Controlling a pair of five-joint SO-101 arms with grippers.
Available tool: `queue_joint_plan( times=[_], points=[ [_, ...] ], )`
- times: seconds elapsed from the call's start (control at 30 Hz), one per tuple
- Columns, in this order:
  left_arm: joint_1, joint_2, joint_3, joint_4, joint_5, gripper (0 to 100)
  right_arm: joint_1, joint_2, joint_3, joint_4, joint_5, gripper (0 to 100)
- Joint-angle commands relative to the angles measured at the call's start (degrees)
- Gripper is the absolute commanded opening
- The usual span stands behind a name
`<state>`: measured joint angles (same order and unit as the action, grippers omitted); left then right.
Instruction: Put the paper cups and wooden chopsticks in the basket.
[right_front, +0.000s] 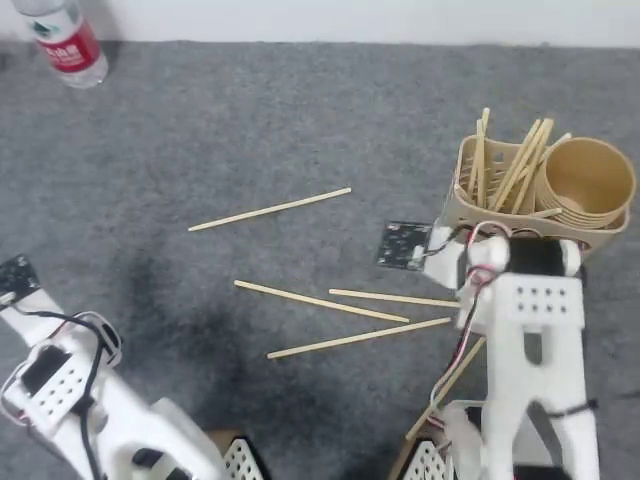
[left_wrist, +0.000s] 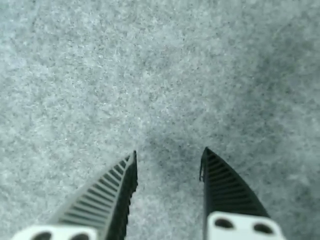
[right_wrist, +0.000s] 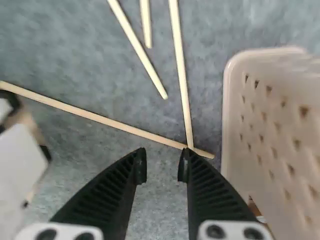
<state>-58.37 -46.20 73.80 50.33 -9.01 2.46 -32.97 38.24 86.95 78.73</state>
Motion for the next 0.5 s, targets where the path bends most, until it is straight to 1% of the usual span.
queue_joint_plan(
  times=[0.0, 0.17, 0.37, 0.47],
  points=[
    [0.26, -0.79, -0.13, -1.05, 0.00, 20, 5.32, 3.30, 3.96, -7.96, 6.33, 12.3],
    [0.44, -0.79, -0.13, -1.05, 0.00, 20, 5.85, 5.05, 11.96, -17.45, 11.96, 12.5],
    [0.18, -0.79, 0.48, -2.29, 0.00, 20, 5.76, 5.23, 18.02, -24.57, 23.91, 22.5],
    [0.18, -0.79, 0.48, -2.29, 0.00, 20, 6.29, 5.49, 19.78, -26.68, 30.59, 23.1]
  ],
)
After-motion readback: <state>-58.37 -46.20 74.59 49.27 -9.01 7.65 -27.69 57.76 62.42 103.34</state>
